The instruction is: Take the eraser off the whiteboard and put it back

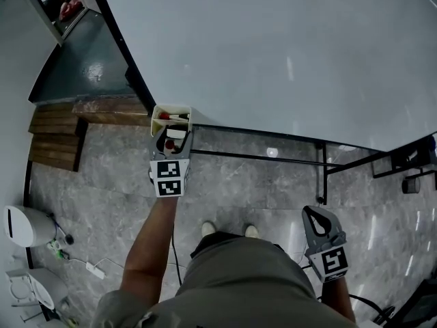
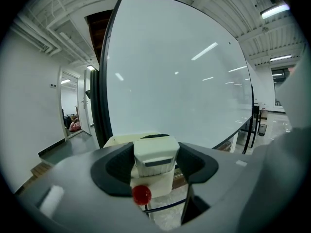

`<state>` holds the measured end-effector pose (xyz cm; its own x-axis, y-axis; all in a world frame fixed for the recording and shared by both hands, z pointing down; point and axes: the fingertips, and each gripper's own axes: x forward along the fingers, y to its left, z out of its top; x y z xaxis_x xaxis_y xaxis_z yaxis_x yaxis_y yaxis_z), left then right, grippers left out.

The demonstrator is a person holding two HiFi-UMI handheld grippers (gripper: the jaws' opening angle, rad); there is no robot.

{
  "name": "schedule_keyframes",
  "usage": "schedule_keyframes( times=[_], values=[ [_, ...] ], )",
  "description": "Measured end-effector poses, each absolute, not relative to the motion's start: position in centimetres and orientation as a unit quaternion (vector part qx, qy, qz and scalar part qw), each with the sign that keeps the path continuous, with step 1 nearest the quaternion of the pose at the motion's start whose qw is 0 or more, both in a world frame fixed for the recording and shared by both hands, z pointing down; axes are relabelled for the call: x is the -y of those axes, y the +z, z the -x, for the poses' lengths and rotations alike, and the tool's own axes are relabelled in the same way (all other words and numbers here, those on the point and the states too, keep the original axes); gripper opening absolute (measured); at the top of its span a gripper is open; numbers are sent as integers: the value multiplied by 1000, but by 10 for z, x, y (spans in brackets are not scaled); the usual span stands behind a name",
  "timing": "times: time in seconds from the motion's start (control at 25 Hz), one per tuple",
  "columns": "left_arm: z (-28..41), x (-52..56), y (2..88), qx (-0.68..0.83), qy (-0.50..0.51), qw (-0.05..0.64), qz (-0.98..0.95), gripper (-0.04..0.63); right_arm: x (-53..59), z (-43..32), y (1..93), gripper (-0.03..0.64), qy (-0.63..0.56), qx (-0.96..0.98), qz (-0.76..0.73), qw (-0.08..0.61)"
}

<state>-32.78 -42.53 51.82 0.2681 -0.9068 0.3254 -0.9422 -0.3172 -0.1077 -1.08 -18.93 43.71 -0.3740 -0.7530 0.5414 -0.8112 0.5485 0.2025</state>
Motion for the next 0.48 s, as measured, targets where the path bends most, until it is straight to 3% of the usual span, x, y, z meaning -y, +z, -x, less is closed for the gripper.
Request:
schedule_keyframes(
  times=[0.48],
  values=[
    [330, 424, 520, 596, 191, 37, -779, 287, 172, -11, 434, 3, 34, 832, -471, 291]
  ],
)
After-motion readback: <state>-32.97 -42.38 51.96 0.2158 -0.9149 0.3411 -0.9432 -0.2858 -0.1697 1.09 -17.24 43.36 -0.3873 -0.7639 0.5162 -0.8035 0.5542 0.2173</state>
